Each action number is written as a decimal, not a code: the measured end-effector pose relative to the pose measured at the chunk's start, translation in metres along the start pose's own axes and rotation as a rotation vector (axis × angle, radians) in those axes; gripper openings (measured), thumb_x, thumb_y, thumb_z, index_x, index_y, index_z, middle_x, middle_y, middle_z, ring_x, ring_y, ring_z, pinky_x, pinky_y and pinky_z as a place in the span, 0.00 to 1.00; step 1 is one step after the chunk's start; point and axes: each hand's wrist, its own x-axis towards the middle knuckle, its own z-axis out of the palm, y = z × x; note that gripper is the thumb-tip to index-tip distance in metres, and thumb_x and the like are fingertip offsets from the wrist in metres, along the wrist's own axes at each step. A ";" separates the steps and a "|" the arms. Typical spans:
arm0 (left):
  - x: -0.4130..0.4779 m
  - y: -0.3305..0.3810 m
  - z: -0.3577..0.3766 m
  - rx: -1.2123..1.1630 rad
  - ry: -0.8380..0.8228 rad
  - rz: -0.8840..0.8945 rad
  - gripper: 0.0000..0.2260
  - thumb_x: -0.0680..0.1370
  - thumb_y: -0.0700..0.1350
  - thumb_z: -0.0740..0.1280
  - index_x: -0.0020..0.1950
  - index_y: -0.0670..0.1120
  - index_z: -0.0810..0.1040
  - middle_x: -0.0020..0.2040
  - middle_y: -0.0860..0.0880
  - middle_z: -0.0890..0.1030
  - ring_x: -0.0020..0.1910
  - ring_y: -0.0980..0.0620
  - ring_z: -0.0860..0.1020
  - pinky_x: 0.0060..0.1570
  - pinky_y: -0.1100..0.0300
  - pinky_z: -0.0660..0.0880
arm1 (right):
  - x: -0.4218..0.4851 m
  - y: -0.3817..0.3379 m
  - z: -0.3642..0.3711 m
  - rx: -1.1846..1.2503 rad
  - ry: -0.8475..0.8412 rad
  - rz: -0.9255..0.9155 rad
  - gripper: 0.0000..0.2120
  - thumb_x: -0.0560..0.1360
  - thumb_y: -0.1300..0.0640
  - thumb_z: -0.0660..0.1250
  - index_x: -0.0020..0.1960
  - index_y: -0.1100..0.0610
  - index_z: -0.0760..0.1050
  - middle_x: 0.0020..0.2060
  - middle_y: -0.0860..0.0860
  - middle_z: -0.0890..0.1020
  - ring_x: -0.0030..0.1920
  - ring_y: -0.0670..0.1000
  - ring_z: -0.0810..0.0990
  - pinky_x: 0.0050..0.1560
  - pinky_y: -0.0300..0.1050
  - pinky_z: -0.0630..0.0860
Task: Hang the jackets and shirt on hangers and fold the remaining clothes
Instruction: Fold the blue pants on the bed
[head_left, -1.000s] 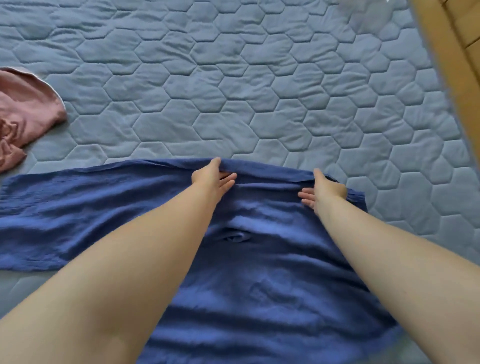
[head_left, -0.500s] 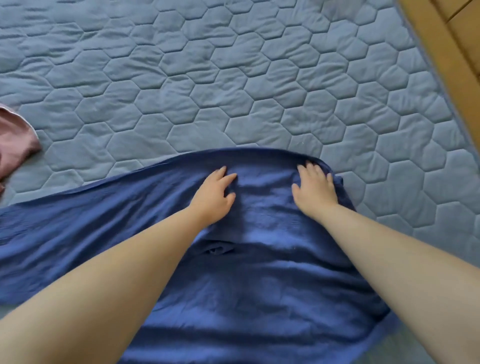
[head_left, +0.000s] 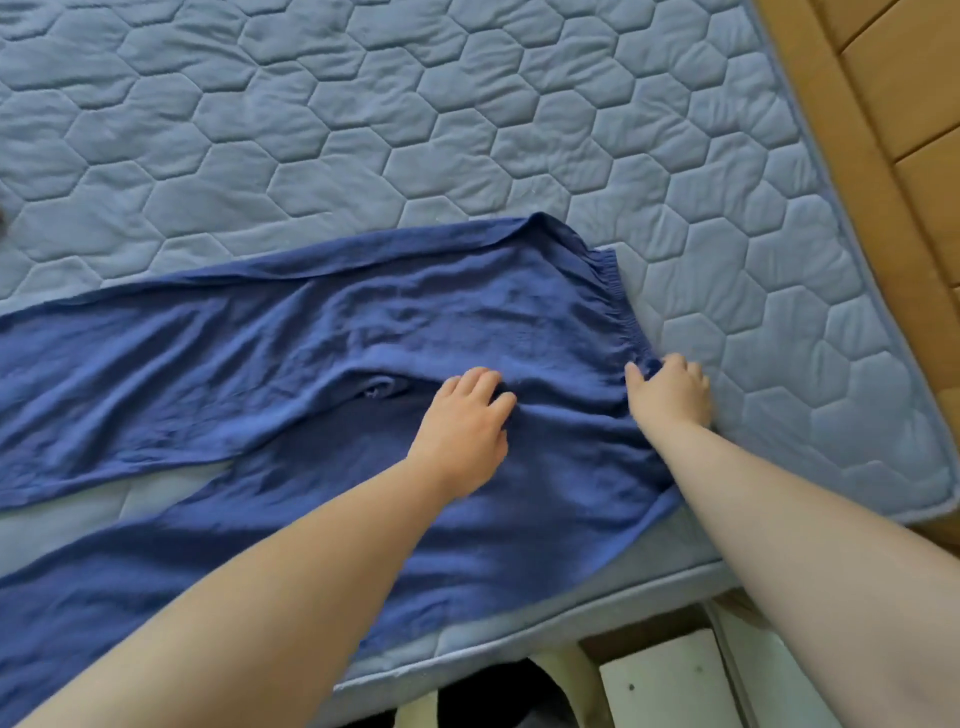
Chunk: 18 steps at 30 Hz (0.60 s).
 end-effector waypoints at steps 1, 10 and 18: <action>-0.007 0.015 0.005 0.007 0.001 0.076 0.12 0.67 0.47 0.74 0.46 0.43 0.78 0.48 0.44 0.78 0.49 0.42 0.76 0.43 0.53 0.73 | -0.007 0.012 0.001 0.005 -0.001 0.044 0.26 0.78 0.44 0.61 0.66 0.64 0.68 0.65 0.62 0.70 0.66 0.62 0.67 0.64 0.54 0.65; -0.045 0.153 0.049 -0.083 -0.599 -0.018 0.11 0.79 0.50 0.63 0.56 0.44 0.73 0.53 0.46 0.75 0.47 0.45 0.73 0.38 0.55 0.64 | -0.039 0.087 0.000 0.271 -0.064 0.335 0.16 0.80 0.54 0.59 0.61 0.63 0.72 0.59 0.62 0.78 0.59 0.64 0.75 0.56 0.51 0.71; -0.042 0.155 0.047 -0.723 -0.597 -0.391 0.06 0.77 0.42 0.61 0.43 0.45 0.77 0.44 0.45 0.80 0.44 0.47 0.75 0.44 0.56 0.73 | -0.064 0.107 0.002 -0.265 0.148 -0.271 0.30 0.72 0.65 0.62 0.72 0.60 0.61 0.70 0.60 0.65 0.69 0.61 0.63 0.70 0.55 0.58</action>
